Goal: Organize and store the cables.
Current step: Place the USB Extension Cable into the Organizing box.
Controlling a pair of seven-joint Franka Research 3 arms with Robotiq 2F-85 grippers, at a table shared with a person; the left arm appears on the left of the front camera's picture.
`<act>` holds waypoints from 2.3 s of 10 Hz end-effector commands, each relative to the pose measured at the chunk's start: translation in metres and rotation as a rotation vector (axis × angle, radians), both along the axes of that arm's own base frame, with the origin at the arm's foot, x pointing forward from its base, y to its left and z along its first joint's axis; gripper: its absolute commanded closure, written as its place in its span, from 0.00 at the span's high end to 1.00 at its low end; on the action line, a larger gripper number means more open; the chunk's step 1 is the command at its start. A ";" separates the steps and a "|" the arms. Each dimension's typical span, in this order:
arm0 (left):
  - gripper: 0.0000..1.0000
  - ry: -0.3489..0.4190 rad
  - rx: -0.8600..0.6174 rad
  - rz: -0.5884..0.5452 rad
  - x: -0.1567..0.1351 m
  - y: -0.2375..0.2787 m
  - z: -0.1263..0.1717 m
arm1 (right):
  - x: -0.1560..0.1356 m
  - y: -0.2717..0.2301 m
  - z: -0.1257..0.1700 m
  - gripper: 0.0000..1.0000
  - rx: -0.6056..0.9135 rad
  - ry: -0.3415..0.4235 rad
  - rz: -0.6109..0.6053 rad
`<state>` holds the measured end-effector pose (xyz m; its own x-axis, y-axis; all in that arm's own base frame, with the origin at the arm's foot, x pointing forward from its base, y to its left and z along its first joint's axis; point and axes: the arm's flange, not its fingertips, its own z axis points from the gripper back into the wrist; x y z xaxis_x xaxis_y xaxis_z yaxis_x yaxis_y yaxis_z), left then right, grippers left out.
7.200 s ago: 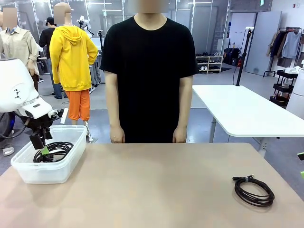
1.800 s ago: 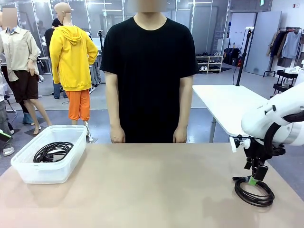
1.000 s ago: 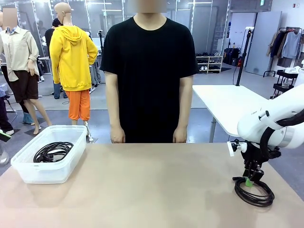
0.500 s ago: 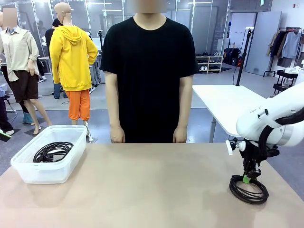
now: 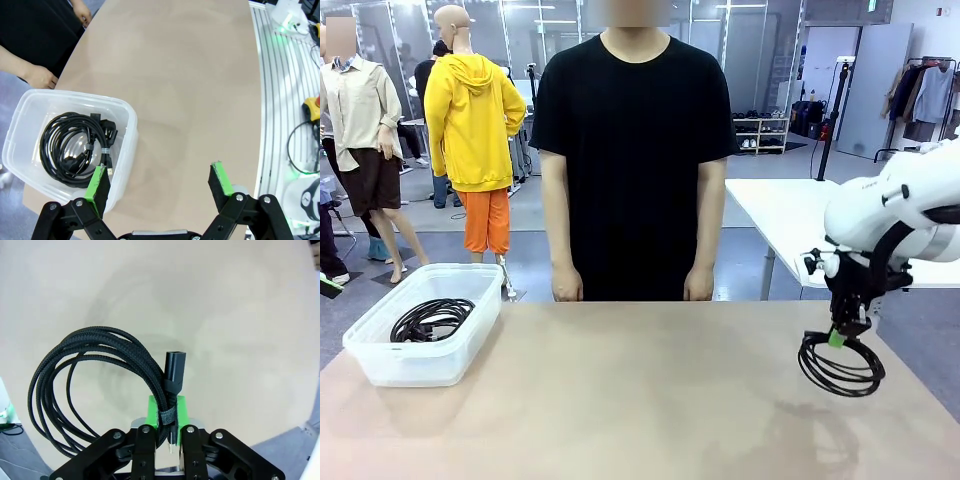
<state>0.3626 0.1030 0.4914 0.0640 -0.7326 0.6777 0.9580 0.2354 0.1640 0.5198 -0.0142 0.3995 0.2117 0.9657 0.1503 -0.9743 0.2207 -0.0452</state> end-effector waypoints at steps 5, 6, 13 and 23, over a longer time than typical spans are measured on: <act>1.00 0.010 -0.013 0.010 0.001 -0.001 0.002 | -0.001 0.130 0.044 0.00 -0.104 -0.053 0.051; 1.00 0.010 -0.013 0.010 0.001 -0.001 0.002 | 0.005 0.171 0.049 0.00 -0.104 -0.052 0.078; 1.00 0.010 -0.013 0.010 0.001 -0.001 0.002 | 0.007 0.362 -0.013 0.00 -0.098 0.002 0.257; 1.00 0.010 -0.013 0.010 0.001 -0.001 0.002 | -0.011 0.371 -0.058 1.00 -0.049 0.035 0.232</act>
